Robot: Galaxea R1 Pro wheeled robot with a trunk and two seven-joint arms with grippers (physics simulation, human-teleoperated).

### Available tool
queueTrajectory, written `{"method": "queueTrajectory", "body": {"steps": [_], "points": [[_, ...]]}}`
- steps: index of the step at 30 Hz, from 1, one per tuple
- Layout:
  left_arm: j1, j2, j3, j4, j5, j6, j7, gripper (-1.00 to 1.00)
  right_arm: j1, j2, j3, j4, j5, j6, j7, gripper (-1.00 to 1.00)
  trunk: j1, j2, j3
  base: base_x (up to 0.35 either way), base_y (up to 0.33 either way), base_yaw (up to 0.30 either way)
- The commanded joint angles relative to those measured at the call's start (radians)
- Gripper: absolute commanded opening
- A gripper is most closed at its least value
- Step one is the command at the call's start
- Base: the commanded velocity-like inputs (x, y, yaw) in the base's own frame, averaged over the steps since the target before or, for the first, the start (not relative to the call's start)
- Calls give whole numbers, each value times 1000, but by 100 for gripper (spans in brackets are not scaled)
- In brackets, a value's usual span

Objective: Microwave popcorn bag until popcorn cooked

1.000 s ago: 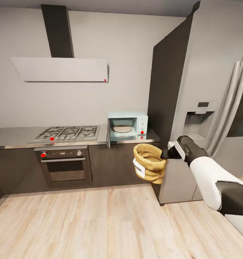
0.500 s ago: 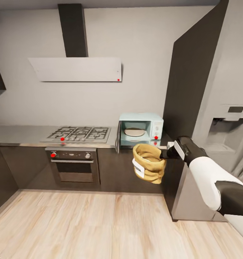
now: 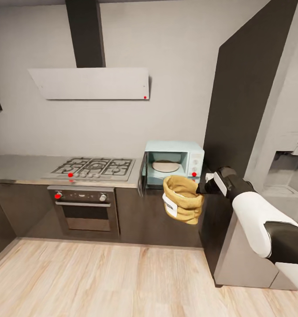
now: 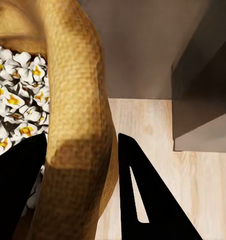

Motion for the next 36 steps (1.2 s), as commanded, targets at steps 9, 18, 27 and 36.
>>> {"method": "queueTrajectory", "body": {"steps": [9, 18, 27, 36], "points": [[0, 0, 5, -1, 1, 0, 1, 100, -1, 19, -4, -1, 7, 5, 6, -100, 1, -1, -1, 297, -113, 0], [0, 0, 9, -1, 6, -3, 1, 100, -1, 38, -7, -15, 7, 54, 3, -100, 1, -1, -1, 70, -19, 0], [0, 0, 9, -1, 7, -3, 1, 100, 0, 129, -100, -78, -4, 111, -224, -100, 1, -1, -1, 0, 0, 0], [0, 1, 12, -1, 8, -3, 1, 100, -1, 134, -100, -139, -3, 111, -224, -100, 1, -1, -1, 0, 0, 0]]}}
